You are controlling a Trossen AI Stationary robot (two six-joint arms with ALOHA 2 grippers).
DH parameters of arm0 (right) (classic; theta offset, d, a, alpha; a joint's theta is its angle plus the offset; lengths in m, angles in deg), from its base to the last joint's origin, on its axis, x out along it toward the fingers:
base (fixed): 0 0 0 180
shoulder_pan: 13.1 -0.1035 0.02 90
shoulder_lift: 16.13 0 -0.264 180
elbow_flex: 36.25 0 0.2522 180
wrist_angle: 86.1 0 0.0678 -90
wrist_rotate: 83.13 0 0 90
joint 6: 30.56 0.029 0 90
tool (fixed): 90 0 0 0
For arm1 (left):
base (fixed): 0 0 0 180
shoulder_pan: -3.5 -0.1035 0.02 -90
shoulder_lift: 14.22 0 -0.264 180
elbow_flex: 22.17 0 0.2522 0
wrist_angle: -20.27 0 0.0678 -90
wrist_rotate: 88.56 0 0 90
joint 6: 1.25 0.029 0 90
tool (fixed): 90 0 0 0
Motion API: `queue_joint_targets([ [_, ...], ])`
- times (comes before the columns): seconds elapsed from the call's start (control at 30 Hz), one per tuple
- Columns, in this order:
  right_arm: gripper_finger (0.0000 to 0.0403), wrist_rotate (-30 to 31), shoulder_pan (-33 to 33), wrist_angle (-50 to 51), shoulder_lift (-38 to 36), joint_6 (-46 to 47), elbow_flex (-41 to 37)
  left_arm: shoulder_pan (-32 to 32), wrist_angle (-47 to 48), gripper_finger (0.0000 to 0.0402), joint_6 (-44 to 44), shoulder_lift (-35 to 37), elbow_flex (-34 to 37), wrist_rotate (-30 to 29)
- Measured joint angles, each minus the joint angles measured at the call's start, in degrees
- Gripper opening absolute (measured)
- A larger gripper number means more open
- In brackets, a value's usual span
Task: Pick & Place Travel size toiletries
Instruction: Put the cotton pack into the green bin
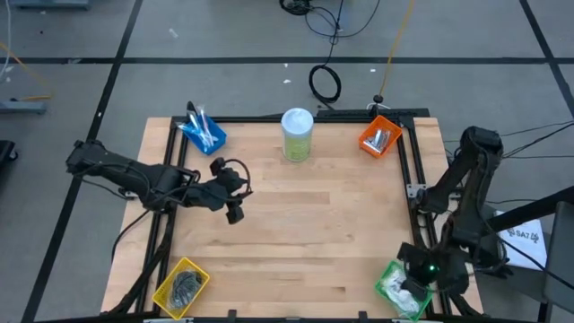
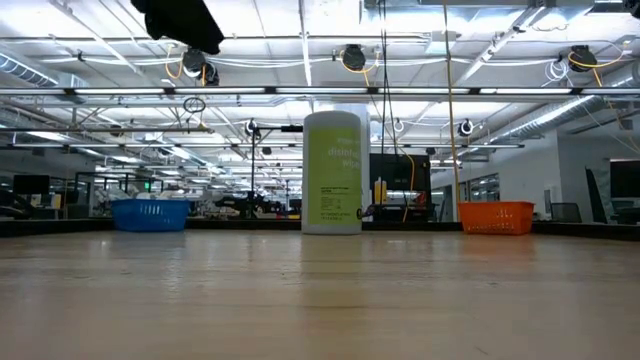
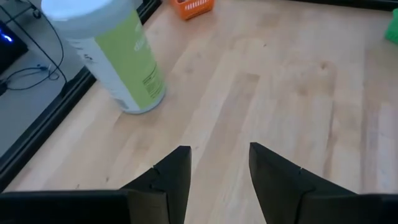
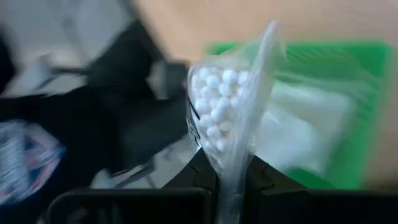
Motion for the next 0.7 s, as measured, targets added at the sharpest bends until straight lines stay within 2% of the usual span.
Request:
queue_joint_targets([
  [0.1,0.0012,-5.6,-1.9,0.8,3.0,8.1,-0.1,-0.8,-0.6,0.0159,0.0,0.0,0.5,0.1],
  [0.23,0.0017,-9.9,-2.4,-0.8,5.3,11.5,-0.7,-1.4,-0.8,0.0159,0.0,0.0,0.5,0.1],
  [0.5,0.0056,-10.1,-0.5,4.4,6.4,12.0,-0.9,-1.3,-0.9,0.0159,0.0,0.0,0.5,0.5],
  [0.7,0.0116,-10.0,0.3,1.6,5.4,12.2,-0.9,-1.3,-1.0,0.0159,0.0,0.0,0.5,2.0],
])
